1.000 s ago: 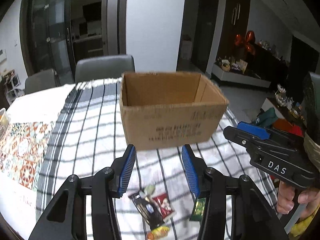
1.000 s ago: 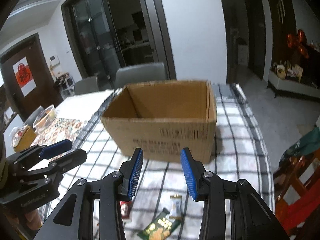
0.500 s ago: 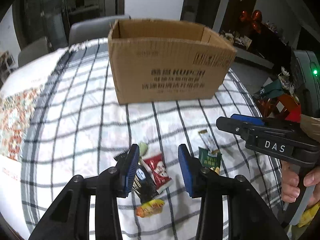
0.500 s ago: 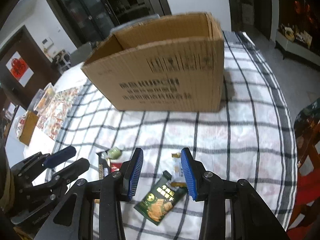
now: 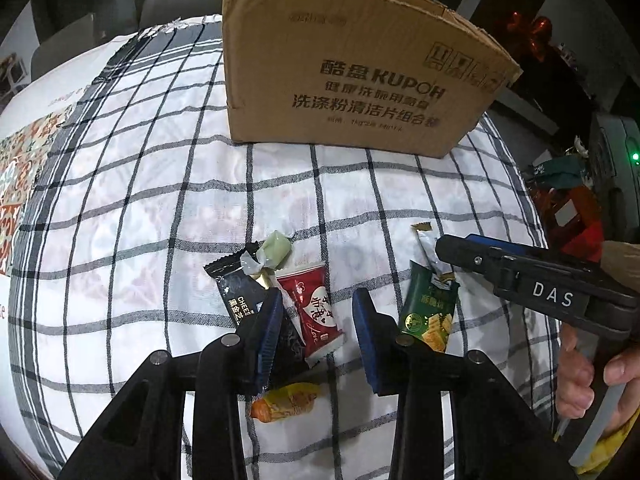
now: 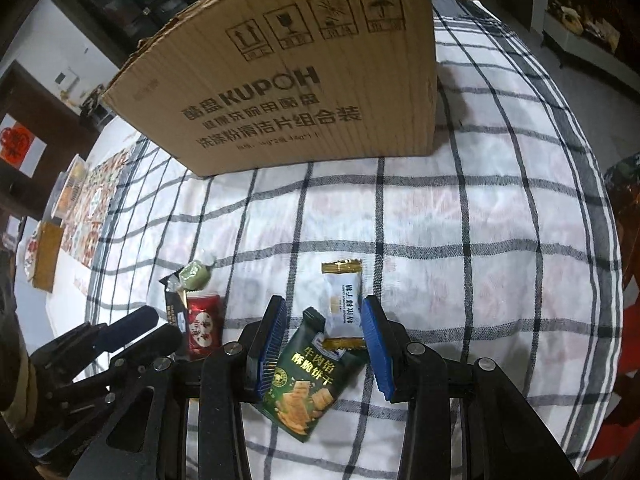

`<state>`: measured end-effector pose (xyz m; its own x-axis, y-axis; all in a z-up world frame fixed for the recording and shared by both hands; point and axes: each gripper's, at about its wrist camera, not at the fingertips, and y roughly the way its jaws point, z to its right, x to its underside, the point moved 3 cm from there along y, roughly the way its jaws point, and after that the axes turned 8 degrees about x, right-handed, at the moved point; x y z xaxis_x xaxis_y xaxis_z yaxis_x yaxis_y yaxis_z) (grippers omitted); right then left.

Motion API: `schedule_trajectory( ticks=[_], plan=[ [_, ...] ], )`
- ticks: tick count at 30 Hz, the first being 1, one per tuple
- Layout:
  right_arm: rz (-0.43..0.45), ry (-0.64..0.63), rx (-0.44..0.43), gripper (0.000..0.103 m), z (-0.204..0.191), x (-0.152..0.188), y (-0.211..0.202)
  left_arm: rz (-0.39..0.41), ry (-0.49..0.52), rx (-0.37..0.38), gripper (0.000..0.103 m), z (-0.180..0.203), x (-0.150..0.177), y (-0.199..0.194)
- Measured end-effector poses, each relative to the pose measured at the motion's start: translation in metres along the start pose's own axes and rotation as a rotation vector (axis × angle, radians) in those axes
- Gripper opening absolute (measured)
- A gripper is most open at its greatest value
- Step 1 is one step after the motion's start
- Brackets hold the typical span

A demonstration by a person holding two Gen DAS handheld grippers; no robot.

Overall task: Organize snacks
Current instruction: 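Grasp the red packet with the left tool while the right tool grasps the white wafer bar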

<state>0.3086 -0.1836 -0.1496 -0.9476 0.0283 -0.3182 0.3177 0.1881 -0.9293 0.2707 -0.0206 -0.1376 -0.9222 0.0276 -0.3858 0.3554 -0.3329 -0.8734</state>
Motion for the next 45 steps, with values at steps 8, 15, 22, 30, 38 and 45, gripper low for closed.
schedule_trajectory(
  ticks=[8,15,22,30,38,45],
  plan=[
    [-0.029,0.0,0.024,0.04,0.002,-0.002,0.014,-0.041,-0.021,-0.01,0.035,-0.003,-0.001,0.012],
    [-0.042,0.002,0.033,0.04,0.004,-0.004,0.021,-0.074,-0.026,-0.023,0.031,-0.001,-0.001,0.023],
    [-0.049,-0.012,0.048,0.034,0.002,-0.003,0.028,-0.086,-0.027,-0.044,0.029,0.0,0.0,0.033],
    [-0.048,-0.064,0.1,0.023,-0.007,-0.003,0.032,-0.093,-0.042,-0.04,0.023,-0.004,-0.001,0.039],
    [-0.013,-0.077,0.122,0.022,-0.014,-0.001,0.022,-0.064,-0.043,-0.02,0.022,-0.006,-0.001,0.029],
    [0.035,-0.087,0.126,0.022,-0.015,0.0,-0.001,-0.02,-0.02,-0.003,0.022,0.002,-0.005,0.009]
  ],
)
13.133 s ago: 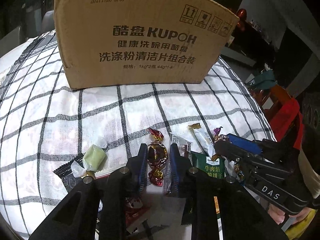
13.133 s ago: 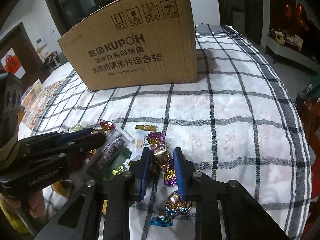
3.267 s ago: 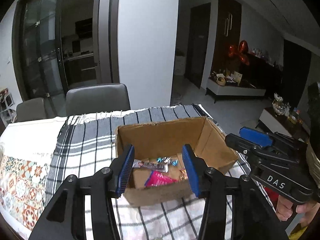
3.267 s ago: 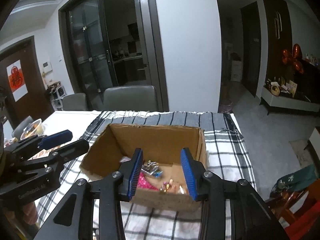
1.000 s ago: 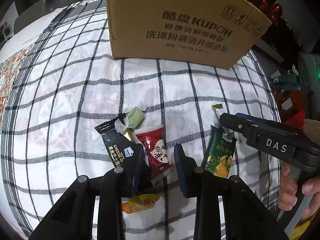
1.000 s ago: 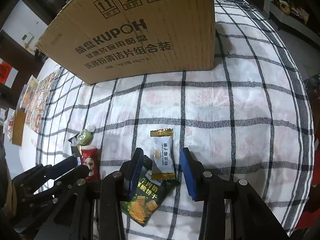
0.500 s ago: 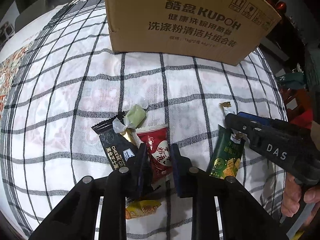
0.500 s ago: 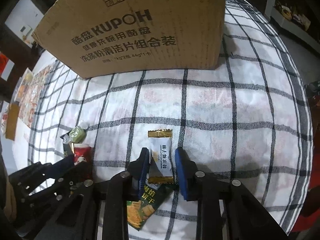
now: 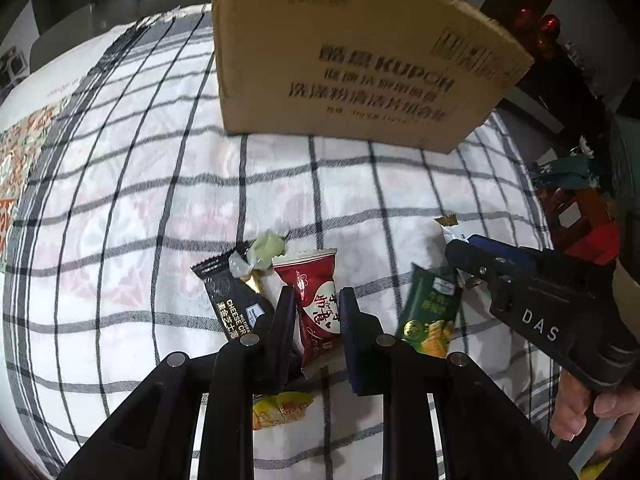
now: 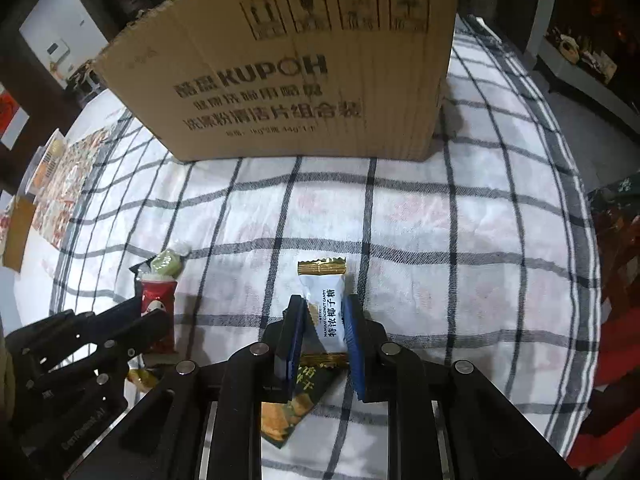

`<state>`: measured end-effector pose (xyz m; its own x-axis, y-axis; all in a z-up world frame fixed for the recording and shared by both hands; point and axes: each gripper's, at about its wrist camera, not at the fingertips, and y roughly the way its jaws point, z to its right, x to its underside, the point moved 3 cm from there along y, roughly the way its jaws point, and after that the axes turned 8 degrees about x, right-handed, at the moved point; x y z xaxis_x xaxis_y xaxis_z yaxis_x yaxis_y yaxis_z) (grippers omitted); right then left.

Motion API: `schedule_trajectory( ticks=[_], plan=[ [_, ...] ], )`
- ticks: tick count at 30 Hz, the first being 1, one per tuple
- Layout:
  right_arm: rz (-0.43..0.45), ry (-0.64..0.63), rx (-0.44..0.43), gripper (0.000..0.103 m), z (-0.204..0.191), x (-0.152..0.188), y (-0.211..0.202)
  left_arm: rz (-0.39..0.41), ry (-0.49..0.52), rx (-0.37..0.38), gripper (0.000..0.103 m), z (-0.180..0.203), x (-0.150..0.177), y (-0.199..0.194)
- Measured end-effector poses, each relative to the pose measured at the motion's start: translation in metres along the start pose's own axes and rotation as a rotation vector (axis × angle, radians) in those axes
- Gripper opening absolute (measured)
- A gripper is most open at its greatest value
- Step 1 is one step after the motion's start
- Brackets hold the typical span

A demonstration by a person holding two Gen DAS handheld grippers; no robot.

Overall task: Organize snacks
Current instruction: 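Grasp the red packet with the left tool while the right tool grasps the white wafer bar, then carry the red packet and white wafer bar into the box and open both tools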

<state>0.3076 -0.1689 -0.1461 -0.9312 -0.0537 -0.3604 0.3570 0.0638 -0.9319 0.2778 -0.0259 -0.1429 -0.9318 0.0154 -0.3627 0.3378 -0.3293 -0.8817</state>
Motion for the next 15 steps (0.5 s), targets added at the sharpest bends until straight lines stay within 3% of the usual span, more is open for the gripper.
schedule_trajectory(
  ticks=[15],
  plan=[
    [0.096,-0.002,-0.025,0.022,-0.005,-0.002,-0.047,0.115,0.082,0.056,0.022,0.025,-0.016,-0.046]
  ],
)
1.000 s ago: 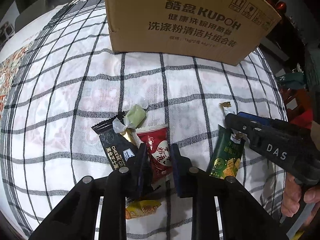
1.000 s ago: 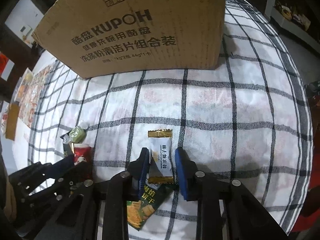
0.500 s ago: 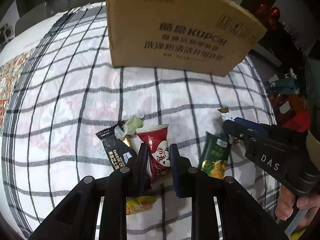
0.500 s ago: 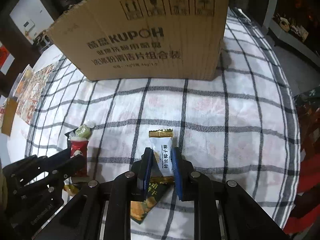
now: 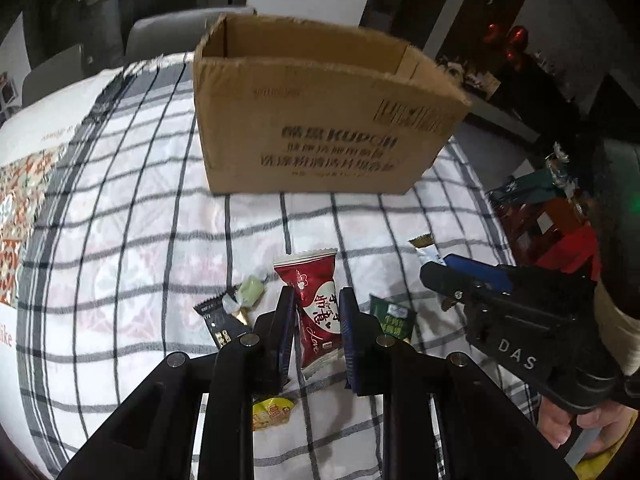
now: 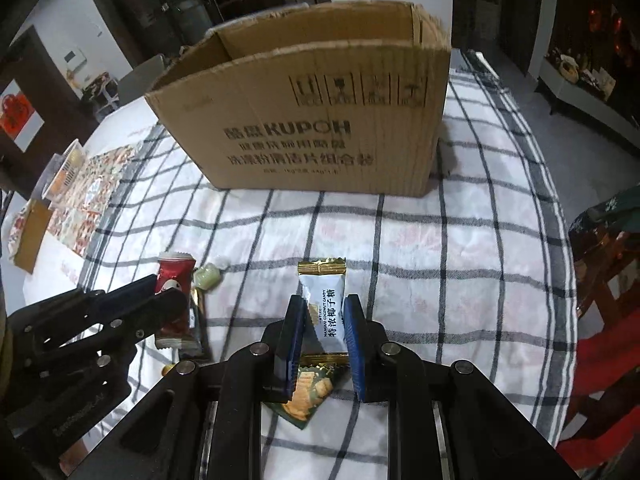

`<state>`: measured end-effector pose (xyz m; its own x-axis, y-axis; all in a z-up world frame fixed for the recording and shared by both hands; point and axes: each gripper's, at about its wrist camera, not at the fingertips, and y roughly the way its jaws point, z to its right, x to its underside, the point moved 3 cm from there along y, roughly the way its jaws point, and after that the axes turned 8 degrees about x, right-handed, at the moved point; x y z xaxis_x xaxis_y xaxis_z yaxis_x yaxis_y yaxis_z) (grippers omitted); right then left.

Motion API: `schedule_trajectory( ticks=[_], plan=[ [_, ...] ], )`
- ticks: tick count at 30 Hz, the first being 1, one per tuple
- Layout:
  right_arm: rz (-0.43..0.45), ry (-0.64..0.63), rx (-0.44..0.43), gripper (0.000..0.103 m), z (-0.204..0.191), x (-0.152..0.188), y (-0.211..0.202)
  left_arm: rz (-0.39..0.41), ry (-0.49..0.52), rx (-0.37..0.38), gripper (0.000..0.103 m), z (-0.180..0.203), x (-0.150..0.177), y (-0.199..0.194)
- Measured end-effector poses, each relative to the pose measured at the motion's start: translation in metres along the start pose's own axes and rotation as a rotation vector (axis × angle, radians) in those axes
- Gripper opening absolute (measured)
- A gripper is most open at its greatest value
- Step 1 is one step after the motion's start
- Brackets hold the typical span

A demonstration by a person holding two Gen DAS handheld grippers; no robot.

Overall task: Organize snacks
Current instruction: 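Carry the red packet and white wafer bar into the box and open both tools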

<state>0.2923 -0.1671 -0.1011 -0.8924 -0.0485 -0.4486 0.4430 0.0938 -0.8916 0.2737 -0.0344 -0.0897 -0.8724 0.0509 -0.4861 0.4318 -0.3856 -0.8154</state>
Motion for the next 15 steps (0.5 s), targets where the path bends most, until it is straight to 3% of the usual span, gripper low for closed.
schedule_trajectory(
  ticks=[15],
  plan=[
    [0.197,0.039,0.007,0.022,0.001,-0.041,-0.063,0.129,0.08,0.004,0.022,0.01,-0.045,-0.054]
  ],
)
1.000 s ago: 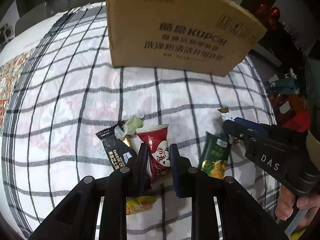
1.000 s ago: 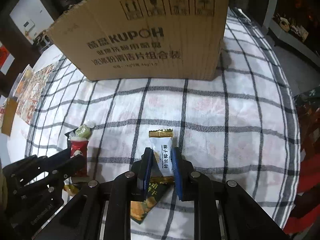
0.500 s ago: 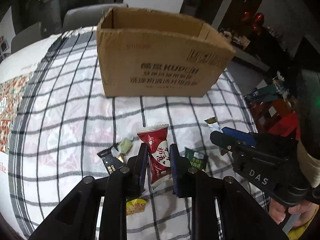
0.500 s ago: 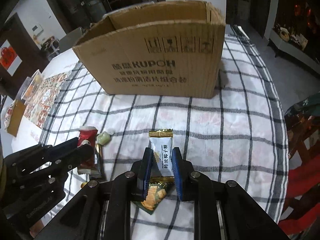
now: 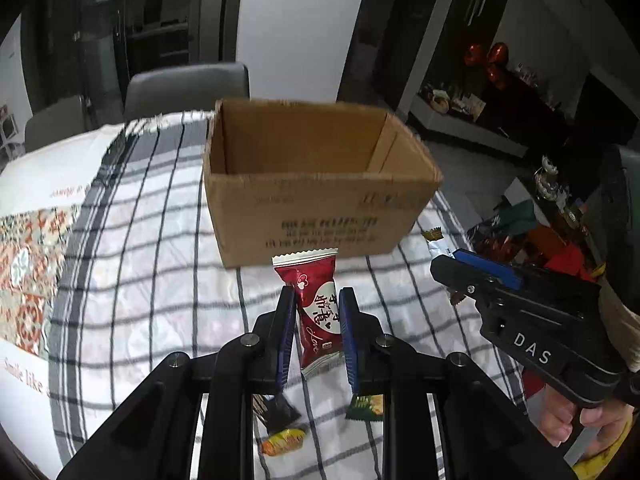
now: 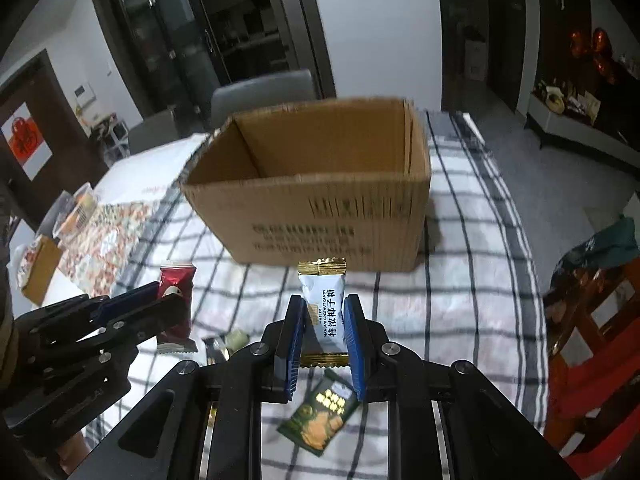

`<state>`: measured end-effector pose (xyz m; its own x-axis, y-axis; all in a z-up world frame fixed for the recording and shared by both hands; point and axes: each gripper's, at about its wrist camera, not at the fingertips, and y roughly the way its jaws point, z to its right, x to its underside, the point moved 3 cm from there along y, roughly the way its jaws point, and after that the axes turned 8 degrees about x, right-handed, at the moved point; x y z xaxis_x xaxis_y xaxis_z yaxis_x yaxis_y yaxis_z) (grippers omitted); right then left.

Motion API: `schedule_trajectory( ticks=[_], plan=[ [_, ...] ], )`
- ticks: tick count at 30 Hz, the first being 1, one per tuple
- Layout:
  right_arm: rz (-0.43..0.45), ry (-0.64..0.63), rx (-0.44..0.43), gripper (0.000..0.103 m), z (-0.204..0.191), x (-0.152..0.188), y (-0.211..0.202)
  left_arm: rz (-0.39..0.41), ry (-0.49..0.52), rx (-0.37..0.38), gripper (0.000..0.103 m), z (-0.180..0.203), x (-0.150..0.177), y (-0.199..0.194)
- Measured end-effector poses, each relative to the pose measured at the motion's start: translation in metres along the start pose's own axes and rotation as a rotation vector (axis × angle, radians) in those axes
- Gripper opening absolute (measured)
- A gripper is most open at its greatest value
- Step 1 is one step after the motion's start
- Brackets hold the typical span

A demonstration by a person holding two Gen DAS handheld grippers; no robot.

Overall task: Organize snacks
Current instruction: 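Carry the red packet and white wafer bar into the box and open both tools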

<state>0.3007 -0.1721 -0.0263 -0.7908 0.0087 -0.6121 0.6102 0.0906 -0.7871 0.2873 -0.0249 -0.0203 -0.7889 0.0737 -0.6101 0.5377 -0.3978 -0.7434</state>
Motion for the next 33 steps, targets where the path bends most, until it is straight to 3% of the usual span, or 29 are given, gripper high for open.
schedule_trajectory(
  ticks=[18,33],
  plan=[
    [0.088,0.008,-0.024,0.022,-0.001,-0.066,-0.012,0.104,0.081,0.006,0.022,0.004,-0.069,-0.018],
    [0.089,0.013,0.015,0.022,0.002,-0.115,0.025,0.085,0.095,-0.045,0.023,-0.014,-0.129,0.02]
  ],
)
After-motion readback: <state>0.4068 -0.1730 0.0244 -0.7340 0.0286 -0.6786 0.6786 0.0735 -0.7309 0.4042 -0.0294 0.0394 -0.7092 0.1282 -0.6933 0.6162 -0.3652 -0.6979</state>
